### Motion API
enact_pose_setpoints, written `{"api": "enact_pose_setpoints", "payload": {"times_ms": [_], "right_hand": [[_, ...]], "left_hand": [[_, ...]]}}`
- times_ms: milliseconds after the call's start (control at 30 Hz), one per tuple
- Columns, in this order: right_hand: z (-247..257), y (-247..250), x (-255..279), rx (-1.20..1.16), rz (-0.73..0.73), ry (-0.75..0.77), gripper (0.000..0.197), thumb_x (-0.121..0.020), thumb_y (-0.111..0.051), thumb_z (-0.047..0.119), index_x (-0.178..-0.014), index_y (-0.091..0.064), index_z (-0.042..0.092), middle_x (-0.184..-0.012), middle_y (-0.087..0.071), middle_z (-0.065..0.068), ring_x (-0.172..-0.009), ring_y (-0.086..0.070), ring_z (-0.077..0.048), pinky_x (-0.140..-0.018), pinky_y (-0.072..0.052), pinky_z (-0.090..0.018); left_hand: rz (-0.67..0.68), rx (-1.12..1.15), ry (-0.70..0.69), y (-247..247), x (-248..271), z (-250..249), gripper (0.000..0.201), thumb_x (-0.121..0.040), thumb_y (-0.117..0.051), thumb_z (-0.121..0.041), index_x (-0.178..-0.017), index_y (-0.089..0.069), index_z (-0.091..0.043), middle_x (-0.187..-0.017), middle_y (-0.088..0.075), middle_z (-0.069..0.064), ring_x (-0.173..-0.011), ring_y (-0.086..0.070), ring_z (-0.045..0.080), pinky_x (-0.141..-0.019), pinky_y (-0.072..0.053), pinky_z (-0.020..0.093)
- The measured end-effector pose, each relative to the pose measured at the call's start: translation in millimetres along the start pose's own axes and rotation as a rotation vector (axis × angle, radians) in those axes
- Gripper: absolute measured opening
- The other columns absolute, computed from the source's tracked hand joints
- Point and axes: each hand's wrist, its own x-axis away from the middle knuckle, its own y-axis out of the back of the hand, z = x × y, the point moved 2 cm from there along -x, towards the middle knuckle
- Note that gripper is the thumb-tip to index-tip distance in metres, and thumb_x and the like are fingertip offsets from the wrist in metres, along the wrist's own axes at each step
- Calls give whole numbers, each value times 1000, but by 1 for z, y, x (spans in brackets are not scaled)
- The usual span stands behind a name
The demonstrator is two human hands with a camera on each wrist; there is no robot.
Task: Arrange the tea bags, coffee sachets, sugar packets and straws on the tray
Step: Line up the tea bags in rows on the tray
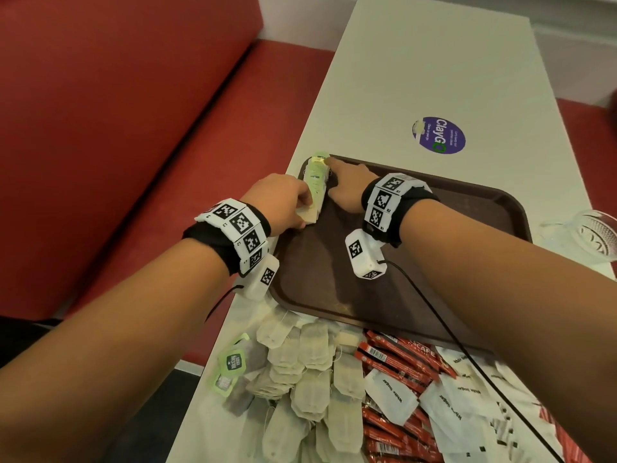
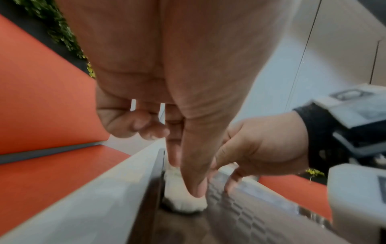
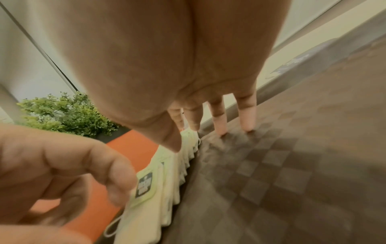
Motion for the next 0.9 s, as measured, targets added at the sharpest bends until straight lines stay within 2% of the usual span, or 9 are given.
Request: {"api": "enact_pose_setpoints", "payload": {"times_ms": [67, 167, 300, 400, 467, 533, 633, 767, 900], "right_hand": [[-1, 3, 12, -43, -36, 27, 66, -93, -54, 21, -153, -27, 25, -133, -59, -10, -120, -56, -34, -99, -47, -39], [0, 5, 41, -39, -74, 93, 57, -95, -57, 24, -148, -39, 19, -138, -58, -8, -124, -55, -28, -99, -42, -31], [6, -7, 97, 5, -74, 239, 35, -94, -62, 30, -128, -61, 20, -129, -64, -1, -119, -58, -21, -98, -42, -28], [10, -29, 139, -26, 3, 314, 23, -92, -66, 34, -114, -68, 26, -114, -68, 8, -108, -61, -12, -91, -43, -24], [12, -46, 160, -46, 19, 327, 19, -91, -65, 43, -104, -71, 29, -103, -69, 12, -99, -62, -10, -91, -49, -29], [10, -60, 175, -66, 42, 335, 24, -89, -64, 52, -97, -72, 31, -93, -70, 14, -90, -63, -6, -88, -53, -34], [7, -73, 189, -22, 160, 357, 28, -83, -71, 52, -101, -73, 31, -97, -70, 15, -90, -63, -6, -87, -53, -32], [3, -81, 199, 45, 190, 344, 31, -79, -77, 42, -107, -73, 30, -106, -69, 12, -96, -62, -11, -87, -52, -30], [2, -84, 202, 39, 102, 335, 20, -88, -66, 35, -103, -76, 25, -90, -66, 13, -86, -61, -13, -85, -53, -31]], "left_hand": [[-40, 62, -11, 9, 14, 0, 37, -81, -79, -30, -116, -68, -27, -108, -66, -10, -99, -60, 13, -85, -47, 30], [-70, 144, -35, 19, 48, -4, 25, -84, -76, -34, -108, -68, -34, -98, -67, -16, -78, -54, -3, -74, -44, 24], [49, 202, -76, 6, 105, -12, 14, -87, -74, -30, -98, -69, -37, -90, -68, -20, -70, -51, -16, -64, -36, 16], [171, 208, -109, -13, 140, -10, 15, -87, -73, -32, -98, -70, -41, -94, -66, -23, -74, -54, -11, -66, -39, 13], [201, 187, -128, -23, 156, -7, 16, -85, -71, -36, -98, -69, -45, -101, -63, -25, -79, -55, -7, -73, -43, 18], [211, 148, -153, -29, 168, -5, 27, -81, -71, -30, -105, -69, -42, -112, -61, -24, -85, -51, -10, -77, -41, 14], [210, 102, -152, -32, 179, -8, 44, -74, -74, -23, -115, -67, -35, -120, -60, -21, -91, -49, -5, -81, -44, 17], [180, 25, -74, -40, 183, -11, 37, -78, -70, -24, -112, -67, -38, -116, -65, -19, -90, -54, 5, -84, -50, 28], [102, 34, -49, -46, 181, -12, 20, -92, -64, -27, -105, -70, -40, -96, -65, -23, -78, -51, 3, -82, -47, 27]]}}
